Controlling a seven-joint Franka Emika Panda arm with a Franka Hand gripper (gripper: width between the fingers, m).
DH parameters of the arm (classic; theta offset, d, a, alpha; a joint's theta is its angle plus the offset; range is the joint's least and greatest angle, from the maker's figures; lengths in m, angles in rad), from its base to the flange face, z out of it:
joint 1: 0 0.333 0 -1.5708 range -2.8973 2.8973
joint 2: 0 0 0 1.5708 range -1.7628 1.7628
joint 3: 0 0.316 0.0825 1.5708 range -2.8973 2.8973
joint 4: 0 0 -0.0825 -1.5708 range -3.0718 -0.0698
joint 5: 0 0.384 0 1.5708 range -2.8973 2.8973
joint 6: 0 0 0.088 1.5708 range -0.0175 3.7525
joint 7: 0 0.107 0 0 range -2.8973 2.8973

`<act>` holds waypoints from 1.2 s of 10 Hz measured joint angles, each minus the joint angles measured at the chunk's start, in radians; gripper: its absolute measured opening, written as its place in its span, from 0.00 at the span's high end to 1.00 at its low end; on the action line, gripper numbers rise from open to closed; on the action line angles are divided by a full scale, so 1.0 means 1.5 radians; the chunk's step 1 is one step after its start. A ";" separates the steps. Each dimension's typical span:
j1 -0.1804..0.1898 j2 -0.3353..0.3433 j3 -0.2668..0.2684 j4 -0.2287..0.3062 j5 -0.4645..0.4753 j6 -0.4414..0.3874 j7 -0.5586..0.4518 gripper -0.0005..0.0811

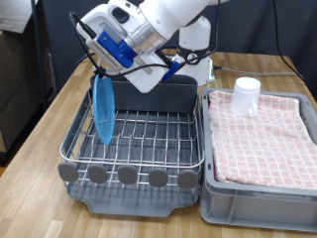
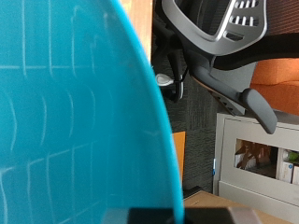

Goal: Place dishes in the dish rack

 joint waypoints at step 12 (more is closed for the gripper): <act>-0.001 0.013 -0.002 -0.007 0.003 0.045 0.017 0.59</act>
